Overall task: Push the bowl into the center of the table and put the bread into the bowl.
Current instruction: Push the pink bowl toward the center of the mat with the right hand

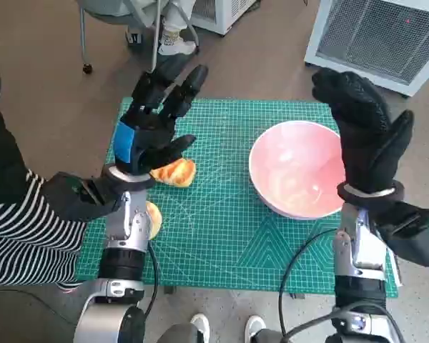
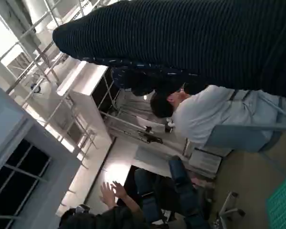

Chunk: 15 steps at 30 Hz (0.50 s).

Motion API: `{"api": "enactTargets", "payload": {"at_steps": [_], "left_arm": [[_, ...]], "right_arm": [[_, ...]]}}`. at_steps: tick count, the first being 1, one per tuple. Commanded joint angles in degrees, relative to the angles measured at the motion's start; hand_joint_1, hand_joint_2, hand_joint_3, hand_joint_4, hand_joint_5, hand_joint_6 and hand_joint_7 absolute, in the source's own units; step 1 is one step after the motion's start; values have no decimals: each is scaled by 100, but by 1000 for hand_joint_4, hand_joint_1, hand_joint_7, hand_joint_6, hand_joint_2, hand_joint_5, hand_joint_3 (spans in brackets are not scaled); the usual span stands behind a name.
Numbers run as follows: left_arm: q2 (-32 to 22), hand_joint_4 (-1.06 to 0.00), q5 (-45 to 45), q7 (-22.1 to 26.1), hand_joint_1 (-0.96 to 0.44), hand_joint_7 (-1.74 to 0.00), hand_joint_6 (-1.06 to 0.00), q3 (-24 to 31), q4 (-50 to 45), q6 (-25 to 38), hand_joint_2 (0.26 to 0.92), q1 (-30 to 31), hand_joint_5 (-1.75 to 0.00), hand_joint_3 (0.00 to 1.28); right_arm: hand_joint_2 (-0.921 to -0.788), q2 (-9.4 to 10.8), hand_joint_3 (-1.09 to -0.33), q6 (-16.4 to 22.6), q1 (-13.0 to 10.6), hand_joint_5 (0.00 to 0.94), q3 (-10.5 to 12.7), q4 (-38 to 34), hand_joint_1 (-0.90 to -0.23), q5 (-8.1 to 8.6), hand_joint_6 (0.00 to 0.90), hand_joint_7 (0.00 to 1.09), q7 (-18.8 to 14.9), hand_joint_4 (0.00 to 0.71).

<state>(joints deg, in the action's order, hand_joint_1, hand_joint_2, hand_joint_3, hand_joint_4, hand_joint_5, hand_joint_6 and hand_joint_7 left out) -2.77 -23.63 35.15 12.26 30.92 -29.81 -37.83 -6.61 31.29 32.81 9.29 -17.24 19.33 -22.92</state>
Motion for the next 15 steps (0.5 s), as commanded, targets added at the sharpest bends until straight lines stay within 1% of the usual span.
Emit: {"api": "enactTargets", "payload": {"at_steps": [1,15], "left_arm": [[-44,-276,-66,2,-412,-489,-137,3,-95,75,921,-30,0,143],[-66,-279,-31,-49,-411,-489,-133,8,-230,130,921,56,-1,144]], "right_arm": [[-921,3,-719,-73,-134,1,7,-23,-686,46,121,403,-50,211],[-921,3,-718,-70,-165,1,-19,-16,-686,84,121,404,-67,211]]}}
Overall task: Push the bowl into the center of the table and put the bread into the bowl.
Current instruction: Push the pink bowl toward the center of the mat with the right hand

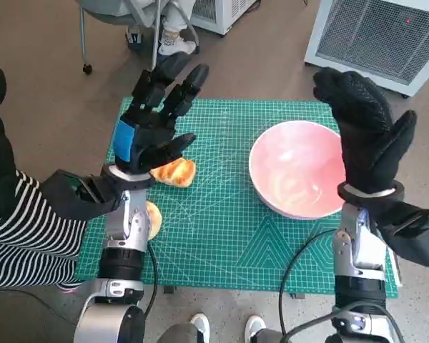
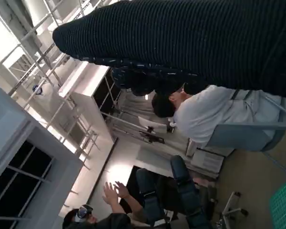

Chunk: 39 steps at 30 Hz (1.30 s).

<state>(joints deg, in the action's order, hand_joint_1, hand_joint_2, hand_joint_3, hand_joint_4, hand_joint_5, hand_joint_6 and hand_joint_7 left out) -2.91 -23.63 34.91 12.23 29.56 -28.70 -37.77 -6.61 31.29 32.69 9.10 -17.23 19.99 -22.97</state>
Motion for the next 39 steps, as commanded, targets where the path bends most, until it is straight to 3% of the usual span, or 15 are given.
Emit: {"api": "enactTargets", "payload": {"at_steps": [1,23,39], "left_arm": [[-54,-278,-31,-27,-410,-488,-132,12,-95,17,921,55,-1,145],[-38,-282,53,-82,-411,-471,-130,-38,-93,-17,921,118,-2,146],[-52,-283,86,-139,-409,-470,-144,-55,-119,-15,921,149,-2,147]], "right_arm": [[-921,3,-718,-72,-159,1,-2,-8,-686,20,121,404,-61,211],[-921,-34,-716,-97,-233,0,33,19,-686,62,112,399,-106,207],[-921,-249,-732,-34,-249,0,299,-123,-681,153,112,399,-242,198]]}}
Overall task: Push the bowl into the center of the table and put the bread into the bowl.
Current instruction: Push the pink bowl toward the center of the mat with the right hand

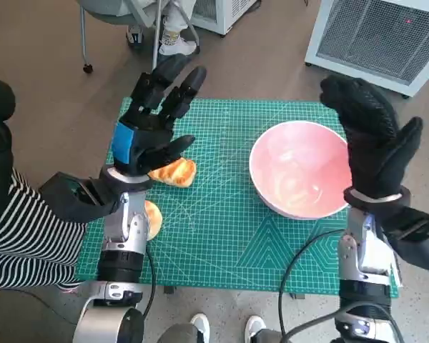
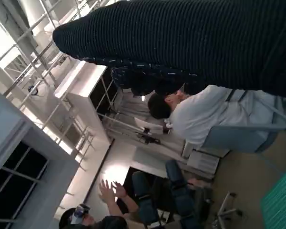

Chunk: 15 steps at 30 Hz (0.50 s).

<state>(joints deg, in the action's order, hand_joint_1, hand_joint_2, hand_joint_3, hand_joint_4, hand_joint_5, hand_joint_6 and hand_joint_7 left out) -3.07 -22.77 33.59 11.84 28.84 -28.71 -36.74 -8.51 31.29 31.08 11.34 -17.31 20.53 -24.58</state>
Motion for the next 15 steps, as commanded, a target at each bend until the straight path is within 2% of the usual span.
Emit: {"api": "enactTargets", "payload": {"at_steps": [1,10,12,13,14,15], "left_arm": [[-36,-283,0,-7,-409,-470,-144,-16,-47,-13,921,45,-2,147],[-28,-283,5,-18,-409,-468,-146,-28,-64,-15,921,56,-2,147],[-39,-283,-3,-6,-410,-467,-146,-9,-48,-46,921,69,-1,147],[-39,-283,29,-35,-410,-467,-146,8,27,-106,921,57,-1,148],[-37,-283,53,-58,-431,-460,-138,19,81,-148,921,47,-1,153],[-35,-283,73,-76,-436,-458,-137,25,120,-173,921,38,-1,154]], "right_arm": [[-921,-58,-733,-31,-86,0,77,-119,-681,100,112,399,-86,198],[-921,-51,-735,-35,-88,0,109,-117,-680,100,111,400,-118,197],[-921,-249,-753,123,-73,0,383,-391,-677,-19,103,396,97,190],[-921,-451,-760,145,29,0,704,-1160,-676,-58,100,395,461,188],[-921,-586,-804,157,108,0,931,-1726,-669,-83,74,387,715,168],[-921,-676,-814,121,181,0,1072,-2198,-667,-80,69,386,889,164]]}}
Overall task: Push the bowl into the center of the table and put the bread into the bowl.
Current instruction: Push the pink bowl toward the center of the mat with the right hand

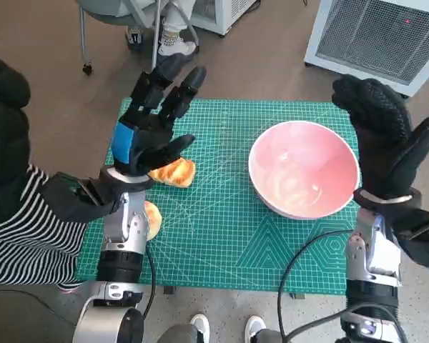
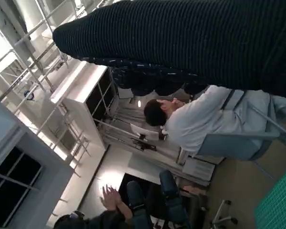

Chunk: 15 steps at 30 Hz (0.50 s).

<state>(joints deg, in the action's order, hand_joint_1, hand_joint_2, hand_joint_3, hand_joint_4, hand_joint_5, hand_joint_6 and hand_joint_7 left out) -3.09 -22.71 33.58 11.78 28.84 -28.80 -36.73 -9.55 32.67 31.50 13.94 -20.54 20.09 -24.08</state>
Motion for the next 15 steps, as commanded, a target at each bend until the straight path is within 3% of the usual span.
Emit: {"api": "enactTargets", "payload": {"at_steps": [1,10,15], "left_arm": [[-32,-283,78,-85,-443,-455,-135,34,142,-178,921,32,-1,157],[-32,-282,26,-55,-454,-444,-134,36,120,-125,921,35,-1,163],[-59,-272,-1,-28,-454,-439,-137,41,84,-106,921,65,0,163]], "right_arm": [[-921,-624,-830,-25,192,0,890,-2167,-659,-34,60,384,929,157],[-921,-775,-872,-31,532,0,1060,-3588,-614,69,37,383,934,140],[-921,-828,-898,-34,639,0,1129,-4183,-598,26,36,378,960,120]]}}
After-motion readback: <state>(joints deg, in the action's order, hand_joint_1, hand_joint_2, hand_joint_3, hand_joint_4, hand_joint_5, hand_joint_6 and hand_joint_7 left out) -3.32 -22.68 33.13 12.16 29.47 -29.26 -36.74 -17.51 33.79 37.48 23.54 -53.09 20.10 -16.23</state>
